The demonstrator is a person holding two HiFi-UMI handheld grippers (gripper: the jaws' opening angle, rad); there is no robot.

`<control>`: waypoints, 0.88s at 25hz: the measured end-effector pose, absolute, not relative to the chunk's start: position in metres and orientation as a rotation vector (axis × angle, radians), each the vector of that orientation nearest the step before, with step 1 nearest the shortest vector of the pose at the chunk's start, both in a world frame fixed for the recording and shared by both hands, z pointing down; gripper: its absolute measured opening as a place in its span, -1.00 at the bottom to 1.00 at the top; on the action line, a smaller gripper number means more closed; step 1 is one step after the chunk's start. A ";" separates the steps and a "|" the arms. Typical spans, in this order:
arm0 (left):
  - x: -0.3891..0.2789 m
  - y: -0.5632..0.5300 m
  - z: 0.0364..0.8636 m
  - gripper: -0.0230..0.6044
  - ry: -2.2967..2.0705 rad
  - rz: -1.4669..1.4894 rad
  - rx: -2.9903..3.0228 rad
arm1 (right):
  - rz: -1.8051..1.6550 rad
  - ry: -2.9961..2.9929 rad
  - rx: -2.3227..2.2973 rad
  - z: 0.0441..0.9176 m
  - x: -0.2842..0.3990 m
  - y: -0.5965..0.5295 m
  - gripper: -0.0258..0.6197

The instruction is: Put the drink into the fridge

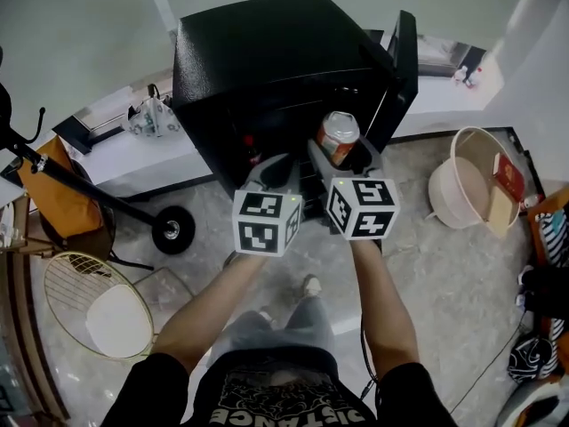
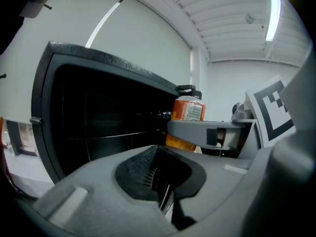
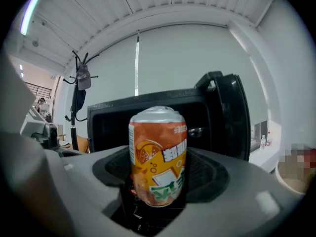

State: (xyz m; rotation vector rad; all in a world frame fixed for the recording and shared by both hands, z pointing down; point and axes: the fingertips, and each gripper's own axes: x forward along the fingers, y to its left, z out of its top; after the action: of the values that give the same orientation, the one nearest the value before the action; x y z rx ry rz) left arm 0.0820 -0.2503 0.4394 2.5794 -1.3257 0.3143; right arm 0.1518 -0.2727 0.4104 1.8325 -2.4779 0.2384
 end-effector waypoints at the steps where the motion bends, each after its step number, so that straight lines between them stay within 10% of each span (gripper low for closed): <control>1: 0.083 -0.253 0.448 -0.91 -1.329 0.320 2.572 | 0.245 -2.480 1.826 0.421 0.152 -0.277 0.09; 22: 0.069 -0.322 0.581 -0.91 -1.437 0.358 2.479 | 0.134 -2.518 1.718 0.585 0.140 -0.388 0.09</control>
State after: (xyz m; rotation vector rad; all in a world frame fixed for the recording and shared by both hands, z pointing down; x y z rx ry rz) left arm 0.0689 -0.3222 0.5813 2.4792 -1.4369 0.3585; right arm 0.1398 -0.3879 0.5852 1.7185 -2.5177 0.1341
